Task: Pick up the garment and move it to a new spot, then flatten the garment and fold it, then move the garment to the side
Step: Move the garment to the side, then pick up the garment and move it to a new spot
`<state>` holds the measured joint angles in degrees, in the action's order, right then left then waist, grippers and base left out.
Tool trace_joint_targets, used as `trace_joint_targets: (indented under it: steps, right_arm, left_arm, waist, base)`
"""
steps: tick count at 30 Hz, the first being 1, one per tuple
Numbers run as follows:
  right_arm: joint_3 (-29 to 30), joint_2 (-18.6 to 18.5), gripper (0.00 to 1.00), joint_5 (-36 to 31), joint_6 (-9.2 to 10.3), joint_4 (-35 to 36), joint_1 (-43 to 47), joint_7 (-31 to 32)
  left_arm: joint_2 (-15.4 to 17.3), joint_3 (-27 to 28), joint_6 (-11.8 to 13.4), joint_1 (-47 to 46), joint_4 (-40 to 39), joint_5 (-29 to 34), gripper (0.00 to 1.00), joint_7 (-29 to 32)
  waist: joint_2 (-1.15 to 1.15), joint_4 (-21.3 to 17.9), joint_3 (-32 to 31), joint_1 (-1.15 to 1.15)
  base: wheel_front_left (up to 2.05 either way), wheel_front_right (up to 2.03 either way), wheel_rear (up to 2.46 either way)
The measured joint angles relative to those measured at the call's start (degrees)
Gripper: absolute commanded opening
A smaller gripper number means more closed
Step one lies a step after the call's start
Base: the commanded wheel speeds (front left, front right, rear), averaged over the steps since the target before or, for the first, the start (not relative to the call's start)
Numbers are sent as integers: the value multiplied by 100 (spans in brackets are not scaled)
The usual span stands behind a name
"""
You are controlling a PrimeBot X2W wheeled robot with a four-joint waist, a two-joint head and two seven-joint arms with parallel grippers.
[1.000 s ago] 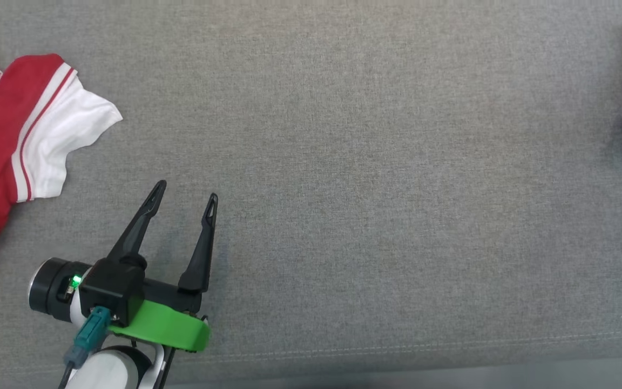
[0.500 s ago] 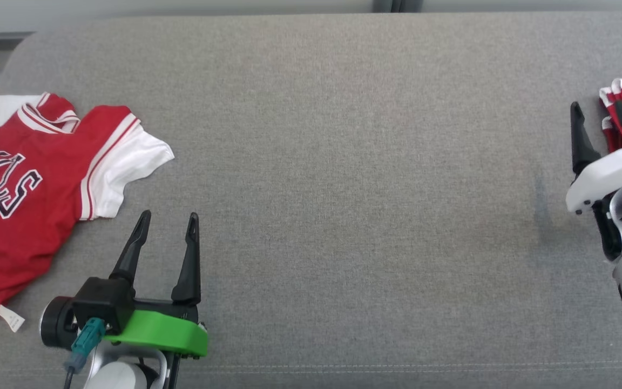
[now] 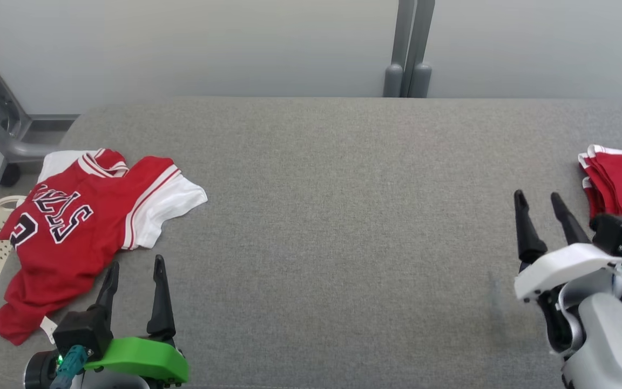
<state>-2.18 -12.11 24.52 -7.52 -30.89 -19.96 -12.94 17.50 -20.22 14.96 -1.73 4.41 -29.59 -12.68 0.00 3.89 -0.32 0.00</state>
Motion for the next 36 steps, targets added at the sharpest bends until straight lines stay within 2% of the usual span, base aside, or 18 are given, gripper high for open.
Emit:
trace_joint_targets:
  steps: [13,15,18,26,36]
  right_arm:
    - [77,753,100,-523,2,1225,1483,86]
    - [-19,779,100,-912,2,1354,1639,151]
    - [-5,869,100,-1016,1,1534,1873,238]
    - [15,921,100,-811,2,1728,2288,302]
    - [54,924,100,-783,2,1670,2329,291]
  left_arm:
    - [192,-145,-170,298,319,10,100,1]
    - [198,-164,-181,328,360,-10,100,49]
    - [196,-134,-174,370,426,-63,100,43]
    - [138,-22,-143,593,526,-165,100,-101]
    - [151,3,-140,667,508,-155,100,-149]
  waist:
    - [0,131,-495,0]
    - [0,143,-533,0]
    - [0,160,-591,0]
    - [0,175,-758,0]
    - [0,156,-767,0]
  base:
    - [0,0,0]
    - [0,0,0]
    - [0,0,0]
    - [0,0,0]
    - [0,0,0]
